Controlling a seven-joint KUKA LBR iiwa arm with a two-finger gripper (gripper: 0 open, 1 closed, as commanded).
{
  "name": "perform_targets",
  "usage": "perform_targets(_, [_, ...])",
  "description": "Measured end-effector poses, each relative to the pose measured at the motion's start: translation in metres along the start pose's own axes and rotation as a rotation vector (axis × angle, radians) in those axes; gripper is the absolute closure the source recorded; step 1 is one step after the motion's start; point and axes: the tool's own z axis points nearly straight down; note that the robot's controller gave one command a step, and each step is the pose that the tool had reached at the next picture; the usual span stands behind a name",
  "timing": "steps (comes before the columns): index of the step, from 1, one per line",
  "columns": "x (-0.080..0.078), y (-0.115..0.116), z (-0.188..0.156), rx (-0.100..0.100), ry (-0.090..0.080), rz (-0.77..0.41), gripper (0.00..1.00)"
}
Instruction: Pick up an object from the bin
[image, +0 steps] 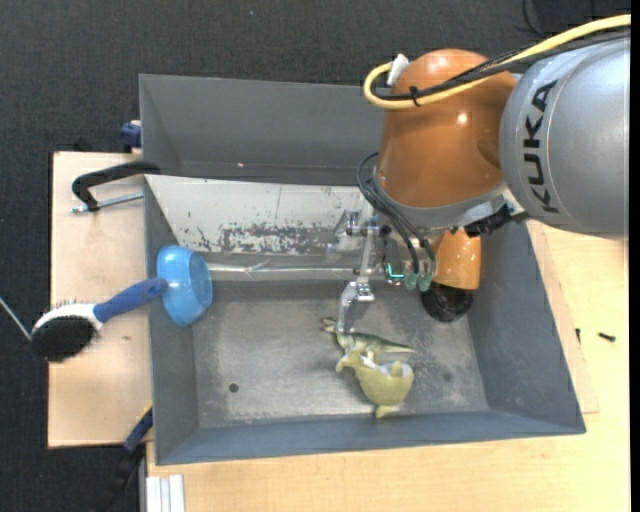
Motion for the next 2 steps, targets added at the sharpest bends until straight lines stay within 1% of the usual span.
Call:
perform_targets(1, [-0.024, -0.036, 0.122, 0.001, 0.000, -0.125, 0.00])
perform_targets(2, [-0.004, -0.033, 0.136, 0.000, -0.005, -0.179, 0.00])
